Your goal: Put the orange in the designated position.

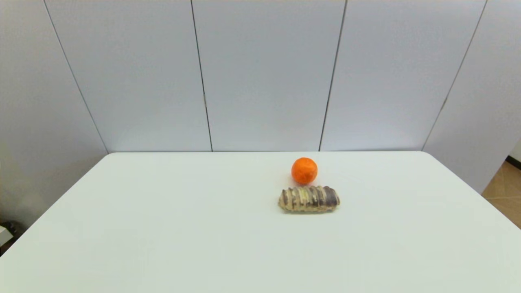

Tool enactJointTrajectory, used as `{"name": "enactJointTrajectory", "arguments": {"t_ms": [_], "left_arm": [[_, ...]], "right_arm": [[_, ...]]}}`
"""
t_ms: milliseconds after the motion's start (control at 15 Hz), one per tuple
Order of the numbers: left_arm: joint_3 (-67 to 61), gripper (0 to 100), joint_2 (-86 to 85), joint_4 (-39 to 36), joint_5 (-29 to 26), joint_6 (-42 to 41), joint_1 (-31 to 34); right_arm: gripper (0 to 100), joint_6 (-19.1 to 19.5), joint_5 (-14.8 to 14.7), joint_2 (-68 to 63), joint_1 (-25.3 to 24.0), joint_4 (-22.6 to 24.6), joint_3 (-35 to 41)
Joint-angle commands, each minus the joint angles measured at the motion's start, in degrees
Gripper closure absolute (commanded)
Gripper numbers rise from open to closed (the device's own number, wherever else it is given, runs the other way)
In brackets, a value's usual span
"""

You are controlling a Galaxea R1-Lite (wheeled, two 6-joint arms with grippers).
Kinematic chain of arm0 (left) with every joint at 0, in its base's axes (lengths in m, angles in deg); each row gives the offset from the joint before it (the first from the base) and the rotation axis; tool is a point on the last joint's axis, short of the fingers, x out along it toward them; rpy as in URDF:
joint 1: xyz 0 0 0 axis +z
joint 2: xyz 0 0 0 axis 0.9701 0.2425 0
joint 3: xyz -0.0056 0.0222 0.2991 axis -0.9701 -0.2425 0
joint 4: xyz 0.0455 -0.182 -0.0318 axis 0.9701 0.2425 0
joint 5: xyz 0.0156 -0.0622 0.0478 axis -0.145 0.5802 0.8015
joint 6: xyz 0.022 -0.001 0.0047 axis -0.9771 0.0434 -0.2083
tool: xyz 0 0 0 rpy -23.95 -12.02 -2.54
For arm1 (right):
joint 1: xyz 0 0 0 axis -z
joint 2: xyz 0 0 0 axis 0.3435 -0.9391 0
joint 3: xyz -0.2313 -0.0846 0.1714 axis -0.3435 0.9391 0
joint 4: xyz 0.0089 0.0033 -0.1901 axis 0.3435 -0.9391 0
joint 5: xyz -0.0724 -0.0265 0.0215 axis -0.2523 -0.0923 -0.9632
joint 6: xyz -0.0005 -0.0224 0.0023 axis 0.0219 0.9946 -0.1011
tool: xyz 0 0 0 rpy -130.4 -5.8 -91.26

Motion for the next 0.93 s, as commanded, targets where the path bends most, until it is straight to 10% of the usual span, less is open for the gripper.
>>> {"name": "enactJointTrajectory", "arguments": {"t_ms": [67, 933], "left_arm": [[0.0, 0, 0.0, -0.1, 0.2, 1.2, 0.0], [0.0, 0, 0.0, -0.1, 0.2, 1.2, 0.0]], "right_arm": [[0, 0.0, 0.0, -0.1, 0.0, 0.0, 0.0], [0, 0.4, -0.1, -0.1, 0.0, -0.2, 0.0]]}}
